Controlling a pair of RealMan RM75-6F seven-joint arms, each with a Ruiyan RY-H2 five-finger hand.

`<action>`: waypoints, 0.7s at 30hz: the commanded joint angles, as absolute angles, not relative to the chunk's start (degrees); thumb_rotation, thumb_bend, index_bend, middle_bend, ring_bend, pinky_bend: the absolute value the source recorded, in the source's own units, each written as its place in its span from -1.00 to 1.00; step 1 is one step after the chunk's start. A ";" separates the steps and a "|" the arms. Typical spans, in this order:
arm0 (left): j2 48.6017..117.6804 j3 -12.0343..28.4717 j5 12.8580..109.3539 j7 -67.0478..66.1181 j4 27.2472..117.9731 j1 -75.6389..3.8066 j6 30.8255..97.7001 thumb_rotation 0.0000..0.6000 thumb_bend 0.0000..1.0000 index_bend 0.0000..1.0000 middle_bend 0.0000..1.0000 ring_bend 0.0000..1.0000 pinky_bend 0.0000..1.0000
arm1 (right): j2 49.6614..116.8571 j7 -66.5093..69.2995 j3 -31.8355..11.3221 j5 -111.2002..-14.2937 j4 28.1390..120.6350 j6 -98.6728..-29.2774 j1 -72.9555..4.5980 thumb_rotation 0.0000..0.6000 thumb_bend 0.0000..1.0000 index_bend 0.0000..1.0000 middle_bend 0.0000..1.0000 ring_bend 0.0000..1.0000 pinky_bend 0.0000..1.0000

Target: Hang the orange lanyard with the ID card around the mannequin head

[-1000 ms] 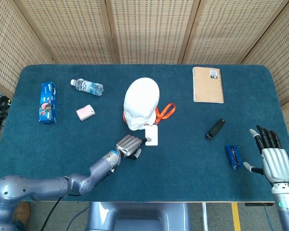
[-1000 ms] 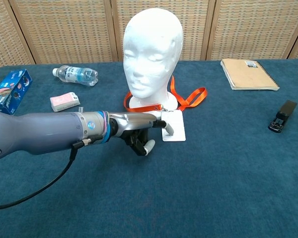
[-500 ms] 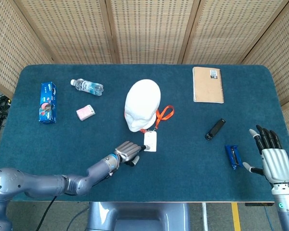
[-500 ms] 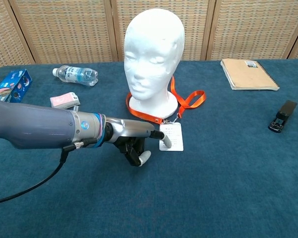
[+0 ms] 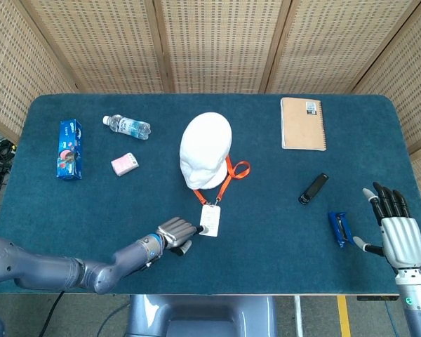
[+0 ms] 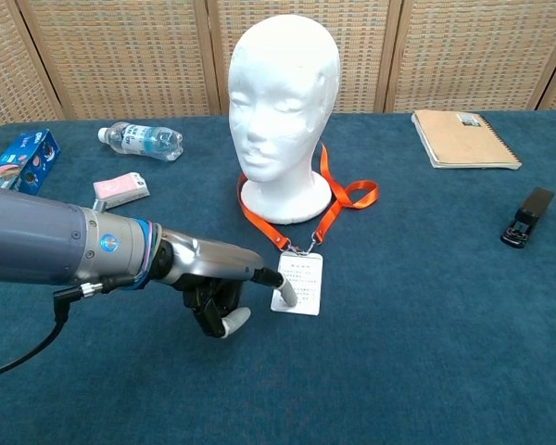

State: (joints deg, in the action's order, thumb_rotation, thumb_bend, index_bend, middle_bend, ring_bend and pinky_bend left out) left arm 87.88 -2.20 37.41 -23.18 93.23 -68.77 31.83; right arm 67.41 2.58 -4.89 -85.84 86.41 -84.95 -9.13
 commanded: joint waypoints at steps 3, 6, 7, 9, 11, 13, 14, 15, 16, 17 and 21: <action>86.19 -3.52 38.40 -22.88 95.74 -69.17 31.85 1.00 0.40 -0.70 1.00 0.96 1.00 | 67.47 2.33 -4.94 -85.95 86.46 -84.94 -9.11 1.00 -1.00 -0.74 -1.00 -1.00 -1.00; 85.02 -4.09 39.07 -22.32 97.50 -69.23 31.55 1.00 0.40 -0.68 1.00 0.96 1.00 | 67.51 2.17 -4.98 -86.02 86.59 -84.97 -9.06 1.00 -1.00 -0.74 -1.00 -1.00 -1.00; 84.46 -4.40 39.54 -22.08 98.32 -69.23 31.43 1.00 0.40 -0.68 1.00 0.96 1.00 | 67.51 2.11 -4.99 -86.06 86.65 -85.01 -9.02 1.00 -1.00 -0.74 -1.00 -1.00 -1.00; 83.11 -4.98 41.23 -21.67 100.72 -68.96 30.92 1.00 0.40 -0.67 1.00 0.96 1.00 | 67.52 1.92 -5.02 -86.12 86.76 -85.10 -8.97 1.00 -1.00 -0.74 -1.00 -1.00 -1.00; 82.35 -5.08 43.00 -21.03 101.91 -68.53 31.11 1.00 0.40 -0.67 1.00 0.96 1.00 | 67.55 1.75 -5.07 -86.19 86.83 -85.15 -8.94 1.00 -1.00 -0.74 -1.00 -1.00 -1.00; 81.84 -5.12 44.38 -20.43 102.60 -68.10 31.37 1.00 0.40 -0.67 1.00 0.96 1.00 | 67.59 1.68 -5.08 -86.25 86.84 -85.16 -8.91 1.00 -1.00 -0.74 -1.00 -1.00 -1.00; 81.50 -5.10 45.18 -19.91 102.98 -67.81 31.45 1.00 0.40 -0.67 1.00 0.96 1.00 | 67.60 1.66 -5.10 -86.27 86.84 -85.15 -8.90 1.00 -1.00 -0.74 -1.00 -1.00 -1.00; 81.16 -5.08 45.78 -19.52 103.28 -67.59 31.53 1.00 0.40 -0.66 1.00 0.96 1.00 | 67.60 1.62 -5.12 -86.27 86.83 -85.13 -8.90 1.00 -1.00 -0.74 -1.00 -1.00 -1.00; 80.57 -4.85 46.83 -18.91 103.73 -67.07 32.09 1.00 0.40 -0.66 1.00 0.96 1.00 | 67.61 1.58 -5.16 -86.23 86.80 -85.08 -8.90 1.00 -1.00 -0.74 -1.00 -1.00 -1.00; 80.16 -4.57 47.73 -18.38 103.98 -66.57 32.66 1.00 0.40 -0.66 1.00 0.96 1.00 | 67.62 1.61 -5.16 -86.22 86.79 -85.05 -8.89 1.00 -1.00 -0.74 -1.00 -1.00 -1.00; 78.01 -2.83 52.58 -15.19 104.92 -63.82 35.51 1.00 0.40 -0.65 1.00 0.96 1.00 | 67.63 1.68 -5.24 -86.23 86.73 -84.99 -8.87 1.00 -1.00 -0.74 -1.00 -1.00 -1.00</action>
